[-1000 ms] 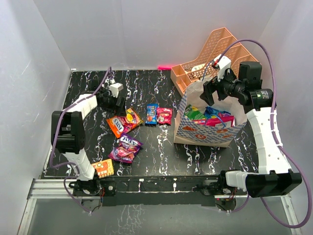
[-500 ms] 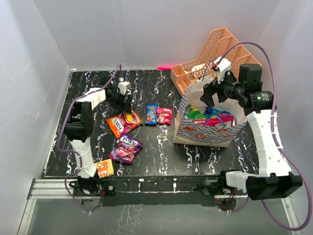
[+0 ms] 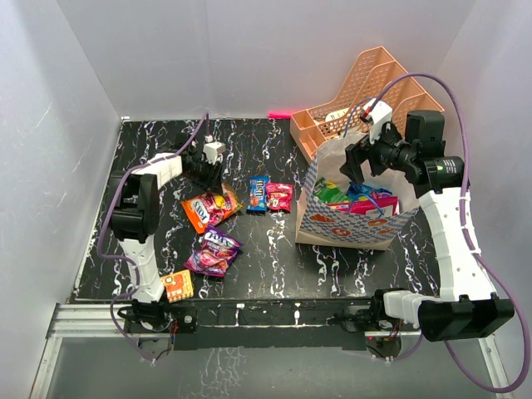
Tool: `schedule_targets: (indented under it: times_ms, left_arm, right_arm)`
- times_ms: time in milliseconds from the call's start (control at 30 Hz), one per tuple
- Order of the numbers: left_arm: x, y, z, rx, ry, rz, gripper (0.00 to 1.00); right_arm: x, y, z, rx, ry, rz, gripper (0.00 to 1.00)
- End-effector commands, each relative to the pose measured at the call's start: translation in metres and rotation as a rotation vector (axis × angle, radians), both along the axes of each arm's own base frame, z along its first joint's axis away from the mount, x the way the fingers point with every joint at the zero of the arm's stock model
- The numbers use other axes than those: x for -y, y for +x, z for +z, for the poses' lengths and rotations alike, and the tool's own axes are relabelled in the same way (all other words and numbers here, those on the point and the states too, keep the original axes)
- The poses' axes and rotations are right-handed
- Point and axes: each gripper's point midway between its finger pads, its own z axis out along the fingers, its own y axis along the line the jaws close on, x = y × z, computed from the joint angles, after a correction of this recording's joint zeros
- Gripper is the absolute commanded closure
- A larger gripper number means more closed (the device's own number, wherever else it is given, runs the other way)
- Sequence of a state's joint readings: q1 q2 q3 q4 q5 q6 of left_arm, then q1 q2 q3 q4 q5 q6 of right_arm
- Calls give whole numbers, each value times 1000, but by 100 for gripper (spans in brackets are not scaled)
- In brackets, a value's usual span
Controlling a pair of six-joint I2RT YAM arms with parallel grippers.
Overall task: Place the snacks into the paper bag
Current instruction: Pick up the snack from the center of the board.
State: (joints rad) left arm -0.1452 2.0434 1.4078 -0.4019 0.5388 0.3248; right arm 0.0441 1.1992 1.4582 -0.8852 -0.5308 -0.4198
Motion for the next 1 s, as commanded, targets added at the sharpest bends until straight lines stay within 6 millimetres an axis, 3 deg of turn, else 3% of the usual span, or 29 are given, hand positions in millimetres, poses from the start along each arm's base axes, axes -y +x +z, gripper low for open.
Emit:
schedule_targets:
  times_ms: [0,467,967]
  left_arm:
    - [-3,-24,-7,-65,21,-1,64]
    - [-3,-13,29,5,28,-27,100]
    - [-12,-12,137,305,32,-1,100]
  right_arm:
    - [-2,2,16,74,5,17,4]
    - [1,4,11,74,-9,5,4]
    - [-11,2,28,163,25,73,4]
